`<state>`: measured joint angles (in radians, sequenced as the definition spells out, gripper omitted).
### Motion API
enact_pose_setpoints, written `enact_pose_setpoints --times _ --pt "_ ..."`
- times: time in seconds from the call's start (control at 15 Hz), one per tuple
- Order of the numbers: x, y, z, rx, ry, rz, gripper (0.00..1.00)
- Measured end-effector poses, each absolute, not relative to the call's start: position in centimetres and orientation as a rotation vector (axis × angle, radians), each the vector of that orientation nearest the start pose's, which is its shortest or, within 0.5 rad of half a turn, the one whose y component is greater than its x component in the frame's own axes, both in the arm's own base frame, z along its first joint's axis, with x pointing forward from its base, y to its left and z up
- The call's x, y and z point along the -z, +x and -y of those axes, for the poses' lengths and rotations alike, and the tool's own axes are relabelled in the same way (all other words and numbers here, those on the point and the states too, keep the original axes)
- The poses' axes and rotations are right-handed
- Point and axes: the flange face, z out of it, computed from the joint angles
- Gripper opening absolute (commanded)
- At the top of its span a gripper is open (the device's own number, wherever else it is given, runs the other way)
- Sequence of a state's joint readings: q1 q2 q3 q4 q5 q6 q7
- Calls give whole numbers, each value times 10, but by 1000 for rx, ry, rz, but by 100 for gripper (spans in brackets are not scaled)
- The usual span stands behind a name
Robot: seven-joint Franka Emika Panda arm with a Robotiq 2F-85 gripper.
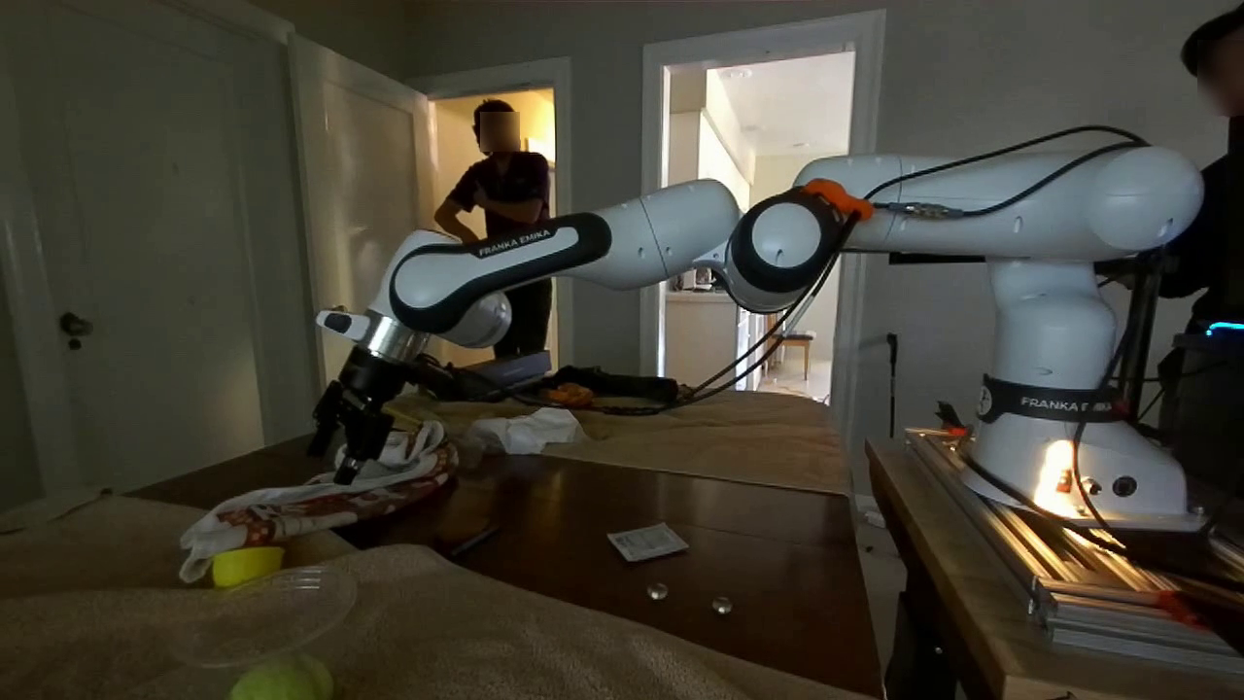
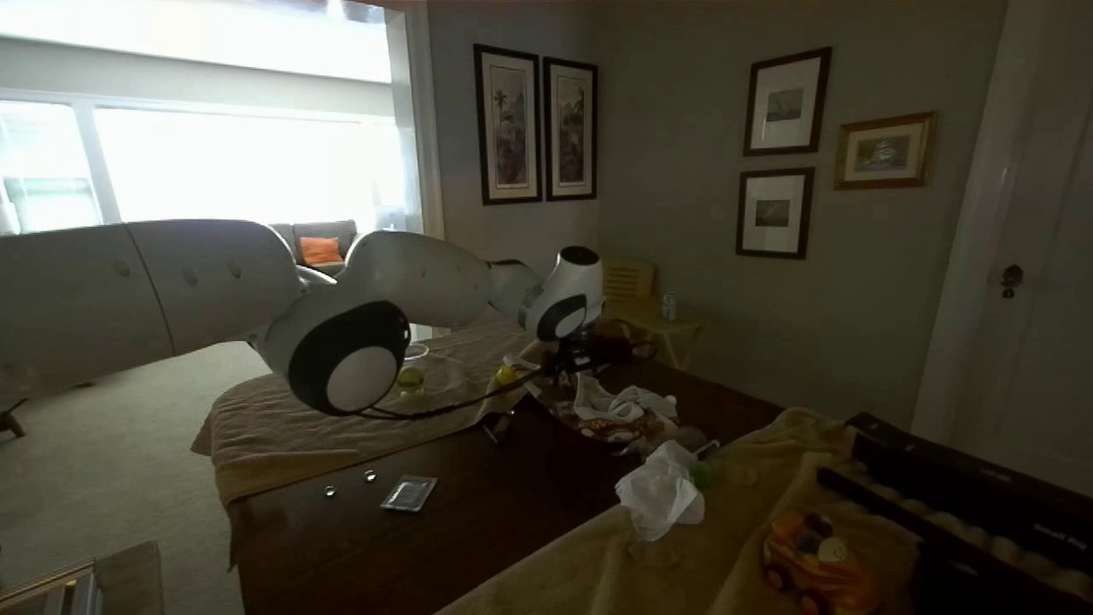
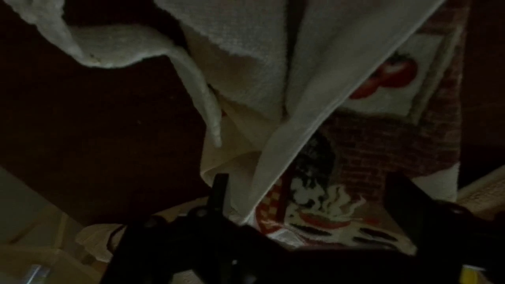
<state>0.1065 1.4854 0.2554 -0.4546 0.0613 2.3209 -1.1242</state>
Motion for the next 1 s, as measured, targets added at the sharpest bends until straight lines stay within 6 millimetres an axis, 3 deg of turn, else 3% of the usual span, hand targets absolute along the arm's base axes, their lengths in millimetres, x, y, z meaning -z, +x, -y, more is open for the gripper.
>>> enact_pose_setpoints --times 0.27,0.6,0.73,0.8,1.0 --pt "-155 820 -151 729 -2575 1481 100" --pt "-134 816 -150 694 -2646 1337 97" --pt "-129 815 -148 686 -2675 1287 73" --pt "-128 815 -146 682 -2688 1264 71" --pt "-126 815 -145 677 -2711 1216 47"
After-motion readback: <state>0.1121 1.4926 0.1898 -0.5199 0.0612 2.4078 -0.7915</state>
